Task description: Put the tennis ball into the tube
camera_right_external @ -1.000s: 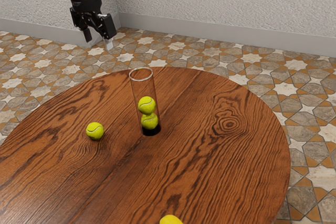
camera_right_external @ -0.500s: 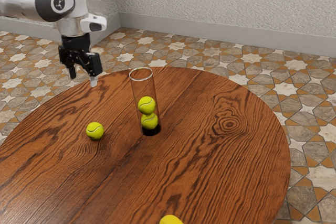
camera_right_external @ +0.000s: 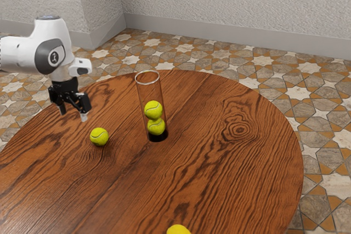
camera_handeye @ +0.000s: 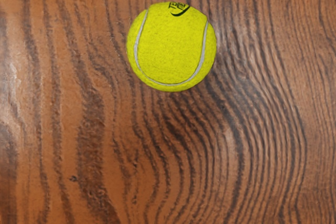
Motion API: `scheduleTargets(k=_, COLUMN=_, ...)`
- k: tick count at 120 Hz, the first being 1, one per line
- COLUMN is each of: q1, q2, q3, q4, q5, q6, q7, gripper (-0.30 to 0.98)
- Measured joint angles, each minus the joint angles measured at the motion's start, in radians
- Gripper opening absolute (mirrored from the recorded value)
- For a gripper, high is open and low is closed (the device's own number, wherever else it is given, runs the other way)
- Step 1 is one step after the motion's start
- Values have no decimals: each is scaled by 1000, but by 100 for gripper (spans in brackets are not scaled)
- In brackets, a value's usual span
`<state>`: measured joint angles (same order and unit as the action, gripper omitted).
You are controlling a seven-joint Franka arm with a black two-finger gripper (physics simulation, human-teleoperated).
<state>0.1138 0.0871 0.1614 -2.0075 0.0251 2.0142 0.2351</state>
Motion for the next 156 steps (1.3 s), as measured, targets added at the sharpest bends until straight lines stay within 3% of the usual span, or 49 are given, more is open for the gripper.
scheduleTargets(k=62, q1=16, q2=282, q3=-2, q4=104, q5=-86, q6=187, q7=90, gripper=69)
scheduleTargets(k=122, q1=17, q2=379, q3=-15, q4=103, q5=-166, q6=293, q7=155, gripper=69)
scheduleTargets(k=130, q1=17, q2=380, q3=-16, q4=103, q5=-172, q6=299, q7=160, gripper=62)
scheduleTargets(k=146, q1=17, q2=380, q3=-16, q4=103, q5=-175, q6=308, q7=166, gripper=36)
scheduleTargets(k=156, q1=16, q2=380, q3=-16, q4=103, q5=-169, q6=313, q7=163, gripper=31)
